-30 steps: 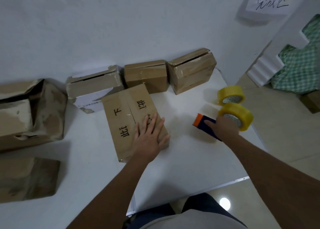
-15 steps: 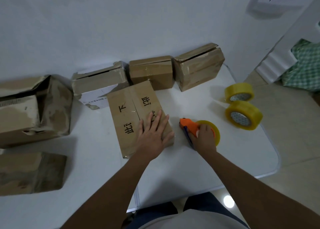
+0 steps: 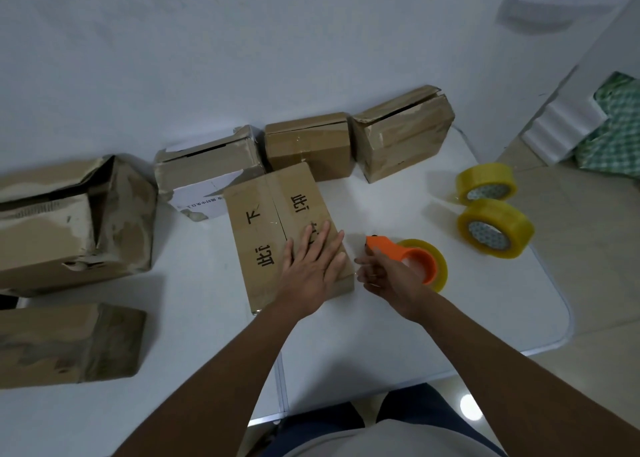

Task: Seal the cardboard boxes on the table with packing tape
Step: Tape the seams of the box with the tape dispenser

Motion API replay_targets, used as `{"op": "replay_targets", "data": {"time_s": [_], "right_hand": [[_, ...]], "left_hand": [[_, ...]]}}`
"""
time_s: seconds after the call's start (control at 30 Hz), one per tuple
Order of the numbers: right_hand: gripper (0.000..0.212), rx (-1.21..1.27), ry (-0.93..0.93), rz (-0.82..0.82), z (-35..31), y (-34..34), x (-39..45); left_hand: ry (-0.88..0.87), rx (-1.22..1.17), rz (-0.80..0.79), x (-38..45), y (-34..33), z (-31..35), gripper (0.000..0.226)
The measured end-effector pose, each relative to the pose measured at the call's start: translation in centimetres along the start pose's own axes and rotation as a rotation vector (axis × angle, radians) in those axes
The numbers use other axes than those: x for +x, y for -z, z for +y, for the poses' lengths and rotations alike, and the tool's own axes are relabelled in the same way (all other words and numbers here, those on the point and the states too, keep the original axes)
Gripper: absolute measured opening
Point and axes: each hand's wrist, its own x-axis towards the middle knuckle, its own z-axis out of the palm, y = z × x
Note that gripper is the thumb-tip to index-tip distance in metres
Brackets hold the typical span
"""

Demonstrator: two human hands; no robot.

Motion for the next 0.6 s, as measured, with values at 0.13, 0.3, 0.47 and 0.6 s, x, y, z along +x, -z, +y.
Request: {"op": "replay_targets", "data": {"time_s": [0.13,0.3,0.47,0.6], "right_hand": [[0.026,-0.061,0.116,0.05,-0.4,-0.1,-0.9],[0.009,-0.274,0.287,0.12,-0.8,-0.1,-1.6],[0.015,-0.414,0.383,0.168,-0.7,-0.1,-1.9],[0.013,-0.428,0.403,0.203,-0.6,0.1,-1.8]], "left_hand": [[0.002,-0.026,-0.007,0.0,0.2,0.0,0.056],[-0.062,-0.309,-0.003,-0.2,1.1,-0.6,0.056],[-0.289,-0.045,-0.037,-1.2,1.2,-3.8,0.064],[-0.364,0.186,0.018,-0.8,-0.4,-4.6,0.068]]}}
